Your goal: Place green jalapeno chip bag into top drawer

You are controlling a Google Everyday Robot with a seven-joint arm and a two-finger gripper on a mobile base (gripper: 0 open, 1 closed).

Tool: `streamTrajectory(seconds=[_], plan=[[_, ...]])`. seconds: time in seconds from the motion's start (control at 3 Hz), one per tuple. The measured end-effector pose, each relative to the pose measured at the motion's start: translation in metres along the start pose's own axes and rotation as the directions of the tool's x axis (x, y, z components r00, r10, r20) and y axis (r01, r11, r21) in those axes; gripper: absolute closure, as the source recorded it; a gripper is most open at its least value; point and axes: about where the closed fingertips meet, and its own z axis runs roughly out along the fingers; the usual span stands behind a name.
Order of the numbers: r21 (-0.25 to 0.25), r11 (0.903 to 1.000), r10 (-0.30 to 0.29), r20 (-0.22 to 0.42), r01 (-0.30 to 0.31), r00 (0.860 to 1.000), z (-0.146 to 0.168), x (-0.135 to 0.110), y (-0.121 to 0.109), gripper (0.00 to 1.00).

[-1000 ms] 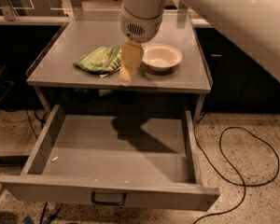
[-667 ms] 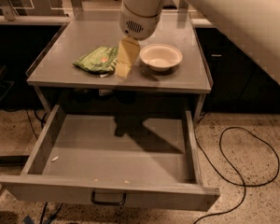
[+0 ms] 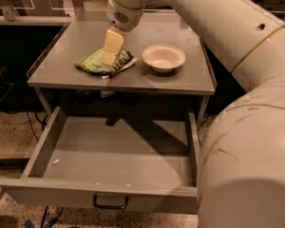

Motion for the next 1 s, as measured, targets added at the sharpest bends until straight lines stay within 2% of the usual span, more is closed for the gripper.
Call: streamTrajectory(seconds=[0.33, 1.0], plan=[[-0.013, 0.9998, 0.016, -0.016, -0.016, 1.000, 0.014, -0.007, -0.003, 0.00], [-0.026, 0.9991, 0.032, -0.082, -0.034, 0.996, 0.054, -0.034, -0.029, 0.00]])
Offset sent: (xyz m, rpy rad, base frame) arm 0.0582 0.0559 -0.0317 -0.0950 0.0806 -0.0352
